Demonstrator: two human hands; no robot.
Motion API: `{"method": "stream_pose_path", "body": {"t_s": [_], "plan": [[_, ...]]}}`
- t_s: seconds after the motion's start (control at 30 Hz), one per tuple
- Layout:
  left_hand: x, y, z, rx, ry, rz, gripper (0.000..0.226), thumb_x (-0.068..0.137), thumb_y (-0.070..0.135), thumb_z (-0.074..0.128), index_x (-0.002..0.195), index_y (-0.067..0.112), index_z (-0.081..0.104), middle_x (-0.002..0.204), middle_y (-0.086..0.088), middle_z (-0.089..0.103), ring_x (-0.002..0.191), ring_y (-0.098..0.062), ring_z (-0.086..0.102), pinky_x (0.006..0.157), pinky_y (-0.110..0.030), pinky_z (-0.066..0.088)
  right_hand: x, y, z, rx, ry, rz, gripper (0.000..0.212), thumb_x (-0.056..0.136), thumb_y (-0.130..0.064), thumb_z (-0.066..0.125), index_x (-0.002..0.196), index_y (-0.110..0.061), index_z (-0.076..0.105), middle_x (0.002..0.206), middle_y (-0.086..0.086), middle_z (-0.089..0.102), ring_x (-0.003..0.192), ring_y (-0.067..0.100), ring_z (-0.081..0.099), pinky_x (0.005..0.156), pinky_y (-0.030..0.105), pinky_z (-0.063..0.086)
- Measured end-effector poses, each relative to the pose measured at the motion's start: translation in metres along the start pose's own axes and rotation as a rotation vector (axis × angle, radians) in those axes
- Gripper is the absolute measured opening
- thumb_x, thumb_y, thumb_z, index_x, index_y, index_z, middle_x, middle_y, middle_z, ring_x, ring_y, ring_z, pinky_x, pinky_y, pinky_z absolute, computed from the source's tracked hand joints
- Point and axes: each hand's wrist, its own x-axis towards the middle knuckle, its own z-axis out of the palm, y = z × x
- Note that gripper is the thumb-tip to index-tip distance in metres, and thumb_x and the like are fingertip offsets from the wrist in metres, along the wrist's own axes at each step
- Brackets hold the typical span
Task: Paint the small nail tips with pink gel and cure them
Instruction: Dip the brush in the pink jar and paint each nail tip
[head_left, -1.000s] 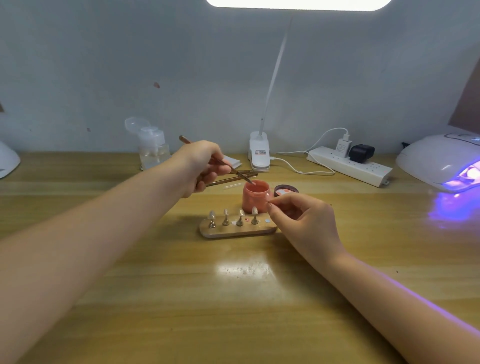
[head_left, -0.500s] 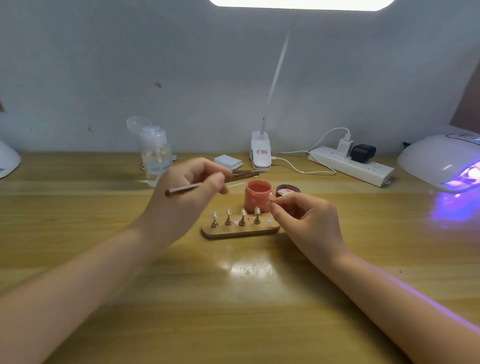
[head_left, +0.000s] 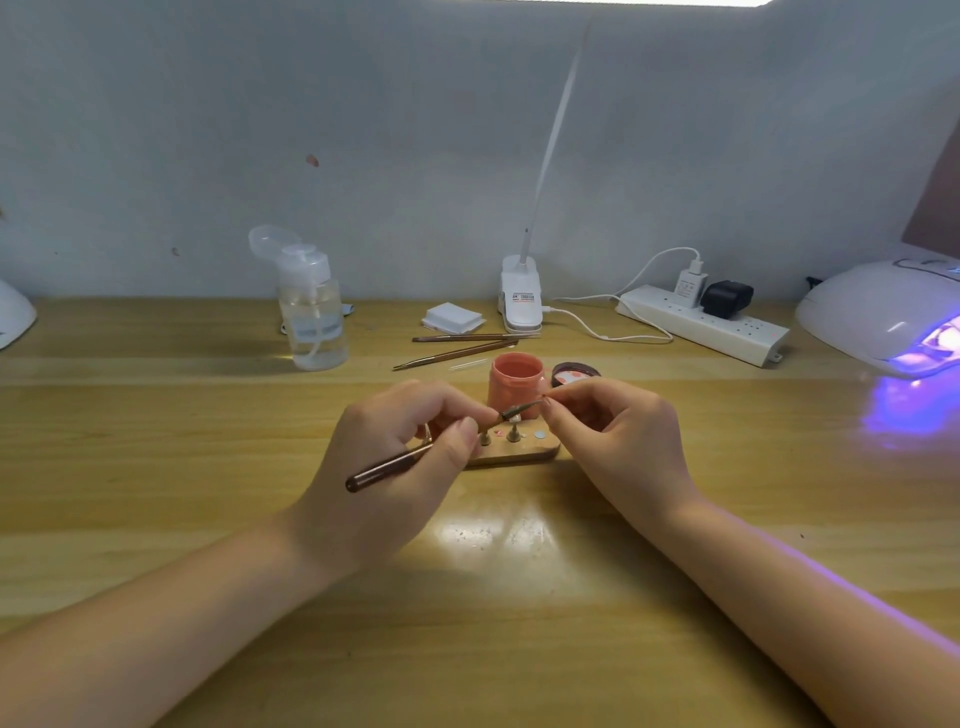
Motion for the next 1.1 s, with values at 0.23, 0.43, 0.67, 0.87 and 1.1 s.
{"method": "stream_pose_path", "body": {"t_s": [0.23, 0.43, 0.67, 0.87, 1.1], "plan": [[0.0014, 0.0024, 0.0057, 0.043, 0.014, 0.016, 0.022, 0.088, 0.029, 0.055, 0.099, 0.018, 0.072, 0.083, 0.01, 0.071, 0.081, -0.009, 0.065, 0.069, -0.025, 0.049, -0.0005, -0.0004, -0.0006, -0.005, -0.005, -0.016, 0.006, 0.081, -0.01, 0.074, 0.086, -0.014, 0.076, 0.074, -0.004, 0.071, 0.07, 0.006, 0.063, 0.065, 0.021, 0.051], [-0.0007, 0.0026, 0.0042, 0.021, 0.049, 0.014, 0.026, 0.088, 0.031, 0.052, 0.099, 0.018, 0.071, 0.082, 0.01, 0.071, 0.083, -0.013, 0.066, 0.07, -0.025, 0.049, -0.0007, -0.0007, -0.0008, -0.002, -0.006, -0.033, 0.007, 0.081, -0.011, 0.074, 0.087, -0.015, 0.076, 0.074, -0.004, 0.07, 0.07, 0.006, 0.063, 0.064, 0.02, 0.051], [-0.0027, 0.001, 0.0047, 0.038, 0.01, 0.04, 0.025, 0.085, 0.029, 0.053, 0.094, 0.017, 0.073, 0.079, 0.008, 0.07, 0.08, -0.011, 0.063, 0.07, -0.017, 0.042, -0.0005, -0.0005, -0.0009, -0.012, -0.01, -0.049, 0.008, 0.081, -0.01, 0.074, 0.088, -0.012, 0.076, 0.075, -0.003, 0.071, 0.071, 0.006, 0.063, 0.065, 0.015, 0.049], [-0.0016, 0.0018, 0.0065, 0.089, 0.006, 0.017, 0.019, 0.089, 0.025, 0.058, 0.101, 0.019, 0.072, 0.085, 0.014, 0.07, 0.084, -0.008, 0.062, 0.071, -0.011, 0.038, -0.0006, -0.0005, -0.0008, -0.013, -0.006, -0.055, 0.008, 0.081, -0.009, 0.074, 0.087, -0.013, 0.076, 0.075, -0.003, 0.071, 0.072, 0.005, 0.063, 0.064, 0.014, 0.049], [-0.0016, 0.005, 0.006, 0.032, 0.031, -0.007, 0.025, 0.09, 0.032, 0.052, 0.102, 0.02, 0.07, 0.084, 0.012, 0.07, 0.083, -0.01, 0.064, 0.069, -0.012, 0.039, -0.0011, -0.0008, -0.0003, -0.004, -0.002, -0.052, 0.007, 0.081, -0.009, 0.074, 0.086, -0.014, 0.076, 0.074, -0.003, 0.07, 0.069, 0.006, 0.063, 0.064, 0.02, 0.051]]}}
